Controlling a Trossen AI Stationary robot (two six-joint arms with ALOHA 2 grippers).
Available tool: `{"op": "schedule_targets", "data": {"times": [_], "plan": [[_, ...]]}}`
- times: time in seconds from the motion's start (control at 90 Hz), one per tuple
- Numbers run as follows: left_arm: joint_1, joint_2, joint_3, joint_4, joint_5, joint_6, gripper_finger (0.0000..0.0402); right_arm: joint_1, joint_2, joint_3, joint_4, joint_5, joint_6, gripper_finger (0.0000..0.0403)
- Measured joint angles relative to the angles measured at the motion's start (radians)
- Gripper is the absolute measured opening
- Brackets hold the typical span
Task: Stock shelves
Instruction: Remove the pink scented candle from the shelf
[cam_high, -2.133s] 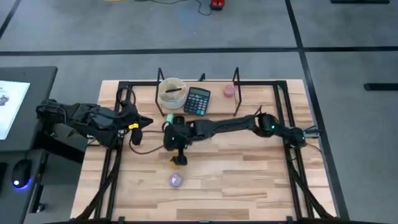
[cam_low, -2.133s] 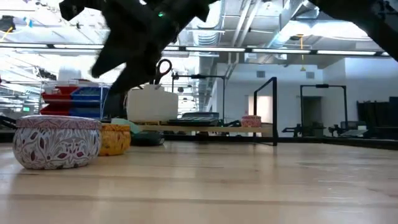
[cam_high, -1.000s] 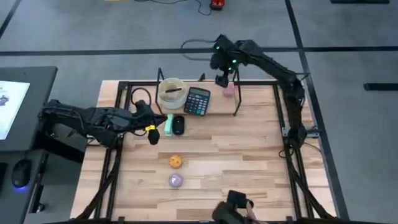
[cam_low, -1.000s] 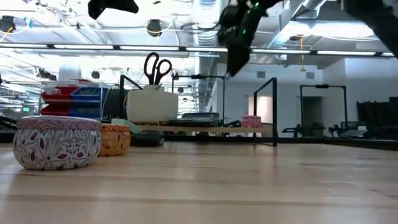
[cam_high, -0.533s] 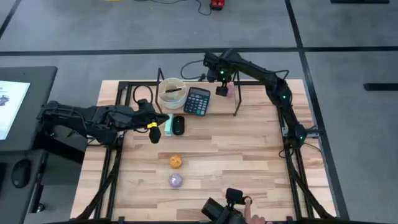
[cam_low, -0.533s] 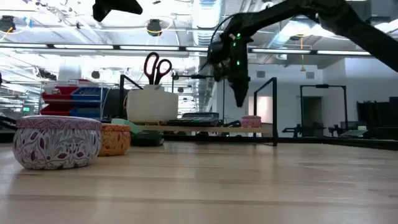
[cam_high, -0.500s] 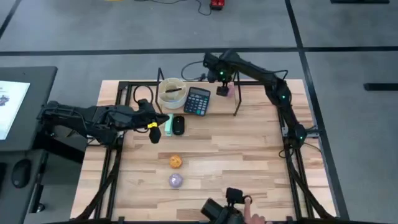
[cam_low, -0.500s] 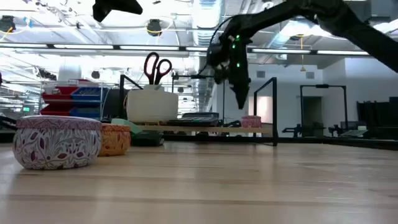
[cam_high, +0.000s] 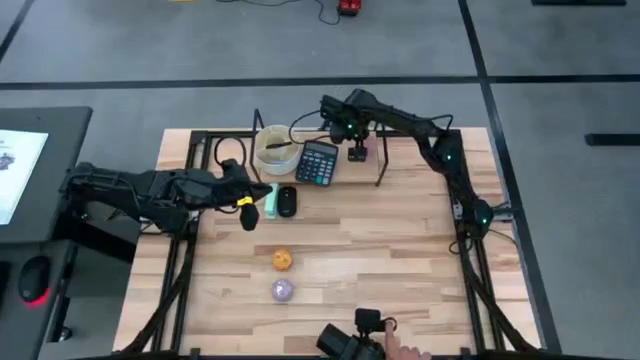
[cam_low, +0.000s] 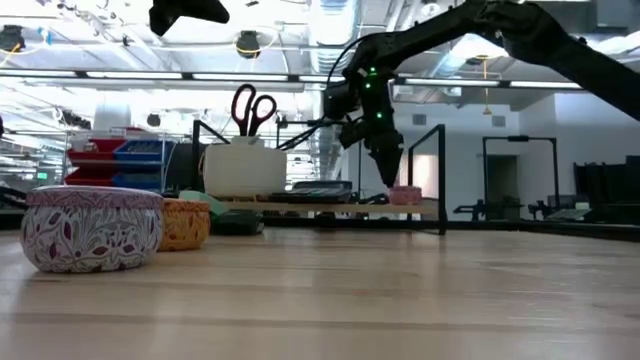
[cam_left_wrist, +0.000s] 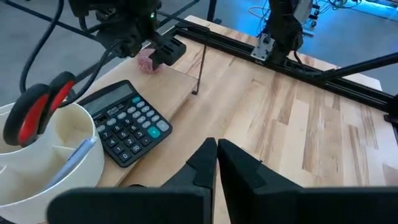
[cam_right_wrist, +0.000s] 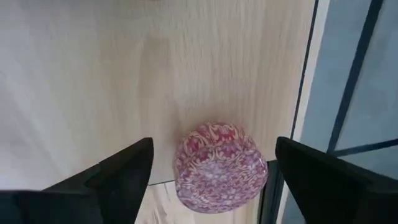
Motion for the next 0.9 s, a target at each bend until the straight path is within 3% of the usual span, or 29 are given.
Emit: {"op": "schedule_targets", "data": {"times": [0.9], "plan": [[0.000,0.000,0.000,0.000,0.011,-0.003,0.0000,-0.045,0.000,0.000,-0.055,-0.003,0.038,0.0339]]}}
